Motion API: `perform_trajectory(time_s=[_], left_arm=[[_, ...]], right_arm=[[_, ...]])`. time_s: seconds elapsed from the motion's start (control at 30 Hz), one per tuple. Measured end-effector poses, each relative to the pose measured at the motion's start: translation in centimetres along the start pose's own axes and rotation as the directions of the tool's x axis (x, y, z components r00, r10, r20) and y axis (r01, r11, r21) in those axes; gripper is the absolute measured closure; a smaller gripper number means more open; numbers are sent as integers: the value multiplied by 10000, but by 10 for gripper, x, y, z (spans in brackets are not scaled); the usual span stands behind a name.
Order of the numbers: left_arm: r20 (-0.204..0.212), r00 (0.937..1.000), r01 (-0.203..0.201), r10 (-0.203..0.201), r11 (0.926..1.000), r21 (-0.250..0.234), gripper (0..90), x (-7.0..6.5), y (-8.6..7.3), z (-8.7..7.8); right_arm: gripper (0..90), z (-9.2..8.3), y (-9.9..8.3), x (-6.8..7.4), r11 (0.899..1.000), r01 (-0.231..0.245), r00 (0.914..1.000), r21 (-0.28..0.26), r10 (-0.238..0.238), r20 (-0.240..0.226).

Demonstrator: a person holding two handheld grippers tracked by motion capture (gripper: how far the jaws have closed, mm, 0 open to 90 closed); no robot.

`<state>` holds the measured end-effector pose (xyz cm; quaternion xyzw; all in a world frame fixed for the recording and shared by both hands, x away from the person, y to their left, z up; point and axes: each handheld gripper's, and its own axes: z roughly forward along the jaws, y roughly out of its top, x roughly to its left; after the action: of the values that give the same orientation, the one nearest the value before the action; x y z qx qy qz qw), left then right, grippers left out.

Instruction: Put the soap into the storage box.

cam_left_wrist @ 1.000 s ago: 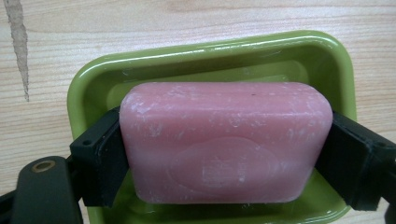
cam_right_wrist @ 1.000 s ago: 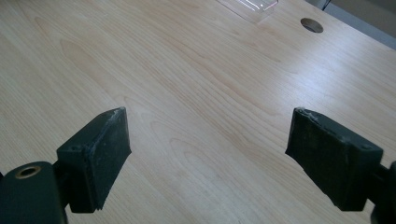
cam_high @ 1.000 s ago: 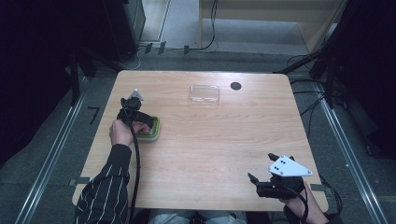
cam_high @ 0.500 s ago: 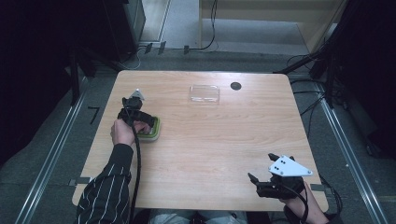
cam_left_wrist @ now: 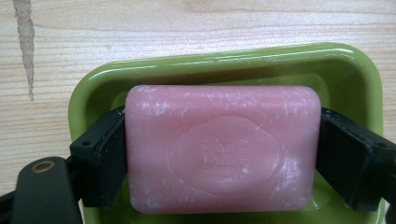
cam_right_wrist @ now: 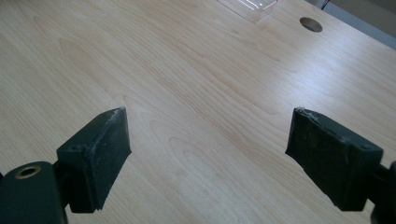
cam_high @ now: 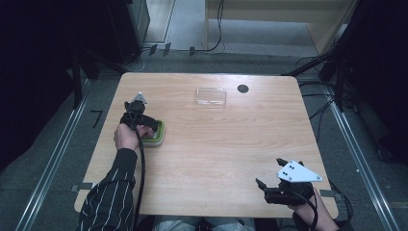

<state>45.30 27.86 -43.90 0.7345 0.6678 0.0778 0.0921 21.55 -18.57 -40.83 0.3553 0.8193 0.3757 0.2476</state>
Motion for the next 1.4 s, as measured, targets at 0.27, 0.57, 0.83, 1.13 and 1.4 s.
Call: perform_trajectory(time_s=[0.27,0.57,0.83,1.13,1.4], left_arm=[[-80,10000,-46,46,10000,-45,121,0,0,-1],[-145,9997,-181,181,9998,-35,31,-1,-1,-8],[-394,9988,-290,288,9996,-56,0,-2,-5,-15],[-512,9980,-387,379,9992,-139,0,-1,-13,-26],[-362,9976,-596,598,9982,57,0,-1,-28,-34]], right_arm=[[138,0,0,0,10000,-30,10000,10,30,-3],[138,0,-1,-2,10000,27,10000,-33,-27,-4],[138,1,0,-1,10000,4,10000,-48,-5,-46],[139,2,2,1,9999,133,9998,-51,-133,-125],[138,2,2,1,10000,80,9999,-32,-80,-120]])
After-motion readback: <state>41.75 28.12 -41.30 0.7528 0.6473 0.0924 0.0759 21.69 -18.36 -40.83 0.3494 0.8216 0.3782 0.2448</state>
